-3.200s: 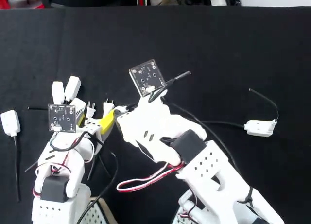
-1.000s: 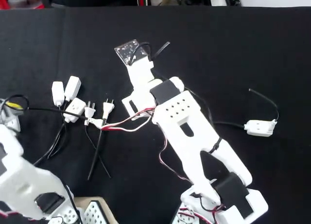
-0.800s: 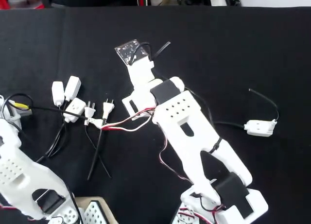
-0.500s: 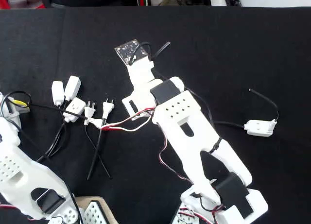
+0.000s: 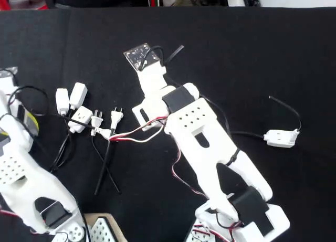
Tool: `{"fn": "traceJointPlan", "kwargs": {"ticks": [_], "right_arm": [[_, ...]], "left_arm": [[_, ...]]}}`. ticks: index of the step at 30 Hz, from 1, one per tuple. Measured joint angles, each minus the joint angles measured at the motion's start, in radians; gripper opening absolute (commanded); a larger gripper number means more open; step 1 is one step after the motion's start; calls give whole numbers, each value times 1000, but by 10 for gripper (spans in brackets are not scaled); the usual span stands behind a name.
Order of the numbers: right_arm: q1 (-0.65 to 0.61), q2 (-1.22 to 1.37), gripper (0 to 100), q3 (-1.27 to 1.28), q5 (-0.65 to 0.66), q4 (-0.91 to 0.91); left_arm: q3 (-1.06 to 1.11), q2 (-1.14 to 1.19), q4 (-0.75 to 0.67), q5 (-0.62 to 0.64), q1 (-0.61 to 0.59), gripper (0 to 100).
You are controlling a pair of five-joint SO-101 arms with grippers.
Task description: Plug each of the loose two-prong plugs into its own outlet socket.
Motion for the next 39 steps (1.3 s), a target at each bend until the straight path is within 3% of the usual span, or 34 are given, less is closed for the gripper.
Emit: {"fn": "traceJointPlan", "kwargs": {"ticks": [6,9,14,18,24,30,33,39], "right_arm": [[0,0,11,0,0,29],[3,0,11,0,0,41],[121,-15,11,0,52,92],[221,-63,11,0,80,129],[319,-77,11,0,91,130],[387,-77,11,0,137,137],[451,-77,11,0,152,137],[526,-77,11,0,178,137]], "left_arm": [[-144,-124,236,-41,83,29],[-132,-287,269,-41,176,29],[92,-606,270,-41,445,29],[322,-793,183,-38,666,29],[388,-974,132,-3,695,29],[480,-1040,169,23,930,30],[671,-1036,-11,60,1039,30],[1195,-1016,-586,110,1206,30]]}}
